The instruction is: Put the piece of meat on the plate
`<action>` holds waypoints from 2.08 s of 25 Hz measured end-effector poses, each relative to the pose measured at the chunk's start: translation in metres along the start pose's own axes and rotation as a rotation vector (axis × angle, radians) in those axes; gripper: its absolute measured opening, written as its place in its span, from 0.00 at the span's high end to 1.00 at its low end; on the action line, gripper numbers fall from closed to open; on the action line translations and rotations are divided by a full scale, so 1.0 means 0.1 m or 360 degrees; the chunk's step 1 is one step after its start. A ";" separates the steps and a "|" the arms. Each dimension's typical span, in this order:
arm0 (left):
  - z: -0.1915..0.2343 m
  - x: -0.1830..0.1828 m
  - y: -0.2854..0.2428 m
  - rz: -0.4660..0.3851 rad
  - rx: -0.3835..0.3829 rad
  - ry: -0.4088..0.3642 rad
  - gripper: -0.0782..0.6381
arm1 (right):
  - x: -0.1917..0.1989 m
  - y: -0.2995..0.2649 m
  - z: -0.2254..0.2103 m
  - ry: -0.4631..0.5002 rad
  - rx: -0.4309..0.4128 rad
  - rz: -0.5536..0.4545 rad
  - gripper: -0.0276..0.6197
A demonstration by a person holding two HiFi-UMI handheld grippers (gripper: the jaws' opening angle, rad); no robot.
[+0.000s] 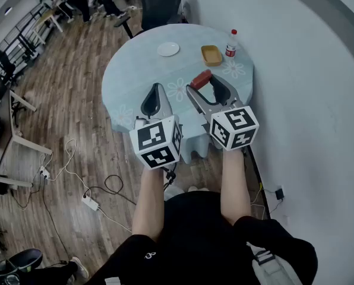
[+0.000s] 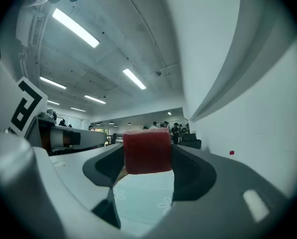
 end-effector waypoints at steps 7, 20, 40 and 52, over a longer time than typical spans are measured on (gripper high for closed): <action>-0.14 -0.05 -0.09 0.0001 0.0041 -0.0036 0.89 | -0.06 0.03 -0.16 -0.0056 0.0014 -0.0020 0.49; 0.53 -0.01 -0.20 0.0026 -0.0096 -0.0016 0.89 | 0.11 -0.59 0.09 -0.0128 -0.0094 -0.0005 0.49; 2.15 0.24 -2.49 0.0429 0.0048 0.0150 0.89 | 0.96 -2.80 -0.10 -0.0259 0.0126 0.0398 0.49; 2.04 0.81 -3.46 0.0680 0.0073 0.0183 0.89 | 1.53 -3.07 -0.85 -0.0364 0.0249 0.0614 0.49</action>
Point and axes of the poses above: the fingertips, and each gripper's own axes: y backward along the fingers, z to its left, x out of its underside, the point moved 9 cm from there along y, backward along the fingers, and after that the axes turned 11 degrees about y, right-handed, at the moved point
